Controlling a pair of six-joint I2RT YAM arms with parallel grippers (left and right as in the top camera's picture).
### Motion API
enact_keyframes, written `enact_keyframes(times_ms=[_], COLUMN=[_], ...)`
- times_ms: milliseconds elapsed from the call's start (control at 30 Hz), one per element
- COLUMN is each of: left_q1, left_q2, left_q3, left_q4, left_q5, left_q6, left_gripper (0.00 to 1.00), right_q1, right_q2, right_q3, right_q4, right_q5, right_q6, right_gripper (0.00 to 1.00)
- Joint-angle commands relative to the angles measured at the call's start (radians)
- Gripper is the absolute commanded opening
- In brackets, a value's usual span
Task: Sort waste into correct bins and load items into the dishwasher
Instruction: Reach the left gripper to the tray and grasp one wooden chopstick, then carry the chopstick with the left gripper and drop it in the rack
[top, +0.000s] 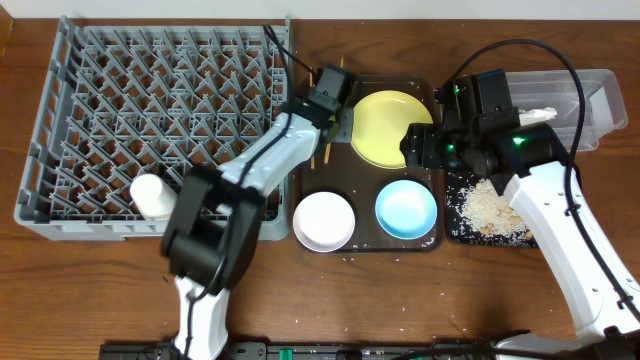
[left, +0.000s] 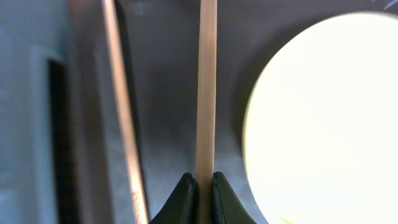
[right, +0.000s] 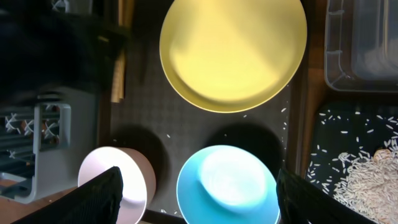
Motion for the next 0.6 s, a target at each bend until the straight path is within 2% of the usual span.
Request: enact_keyframes(times_ms=[0,100,200,367,567], left_q1=[0.008,0.037,0.08,0.16,0.184], left_q2=[-0.138,-0.235,-0.282,-0.286,-0.219], left_q3=[0.002,0.002,0.002,-0.002,-0.024], left_q4=[-0.048,-0.178,-0.275,-0.343,-0.337], left_q5=[-0.019,-0.128,-0.177,-0.176,-0.091], left_q6=[-0.005,-0.005,-0.005,-0.004,0.04], left_gripper=[0.08,0.08,0.08,0.08,0.08], right_q1=[0.006,0.006,0.006,0.006,0.005], right_q2=[-0.01,-0.01,-0.01,-0.01,-0.01], right_q3=[0.007,0.007,0.007,0.007,0.007], right_q4=[-0.004,-0.007,-0.007,-0.006,0.004], right_q5=[-0.002,-0.002,-0.001,-0.001,-0.001], right_q6=[-0.002,-0.002,-0.002,-0.002,-0.002], right_gripper=[0.77,0.76,0.77,0.78,0.79])
